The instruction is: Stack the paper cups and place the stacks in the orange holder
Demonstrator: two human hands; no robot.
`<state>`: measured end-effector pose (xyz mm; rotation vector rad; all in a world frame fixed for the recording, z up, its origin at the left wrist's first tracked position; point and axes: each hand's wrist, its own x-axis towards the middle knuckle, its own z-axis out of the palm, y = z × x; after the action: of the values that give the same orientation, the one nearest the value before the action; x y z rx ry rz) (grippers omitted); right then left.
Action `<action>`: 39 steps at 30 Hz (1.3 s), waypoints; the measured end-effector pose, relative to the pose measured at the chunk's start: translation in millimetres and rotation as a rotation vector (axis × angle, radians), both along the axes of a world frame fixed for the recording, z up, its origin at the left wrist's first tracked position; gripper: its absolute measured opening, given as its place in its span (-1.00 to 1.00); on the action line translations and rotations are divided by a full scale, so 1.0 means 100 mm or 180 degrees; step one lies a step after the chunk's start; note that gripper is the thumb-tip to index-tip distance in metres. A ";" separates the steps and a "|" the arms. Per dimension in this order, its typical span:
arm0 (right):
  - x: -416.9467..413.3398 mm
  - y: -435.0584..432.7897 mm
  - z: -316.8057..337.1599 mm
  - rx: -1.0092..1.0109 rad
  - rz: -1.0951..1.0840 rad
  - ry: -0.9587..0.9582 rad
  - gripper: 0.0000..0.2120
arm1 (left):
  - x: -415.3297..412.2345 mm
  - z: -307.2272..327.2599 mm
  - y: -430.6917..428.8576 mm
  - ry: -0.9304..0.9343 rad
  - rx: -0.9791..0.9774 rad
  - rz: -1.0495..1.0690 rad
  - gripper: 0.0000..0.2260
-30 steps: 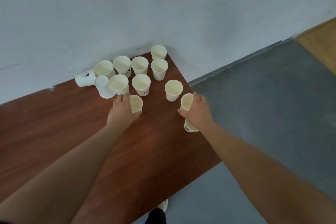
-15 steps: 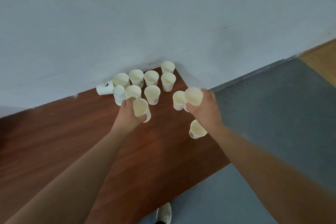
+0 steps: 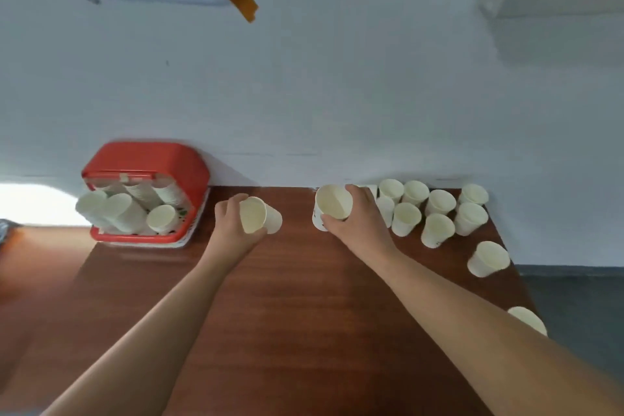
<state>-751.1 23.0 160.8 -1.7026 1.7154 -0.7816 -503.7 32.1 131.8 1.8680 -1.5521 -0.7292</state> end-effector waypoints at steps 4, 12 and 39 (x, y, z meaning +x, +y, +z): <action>0.92 -0.18 0.06 -0.0019 0.0395 -0.0053 -0.24 | 1.02 -0.01 0.08 -0.0100 -0.0013 0.0440 -0.31; 2.36 -0.47 -0.07 -0.0007 0.0775 -0.0043 -0.37 | 2.39 -0.27 -0.14 -0.0211 -0.0054 0.1113 -0.32; 3.90 -1.24 -1.13 0.0328 0.1005 -0.0189 -0.42 | 3.05 -1.60 -0.81 0.0955 0.0298 0.0229 -0.51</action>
<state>-360.7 -101.1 47.5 -1.8008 1.3767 -0.5820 -198.9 -48.8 -28.0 1.7741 -1.2747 -1.0123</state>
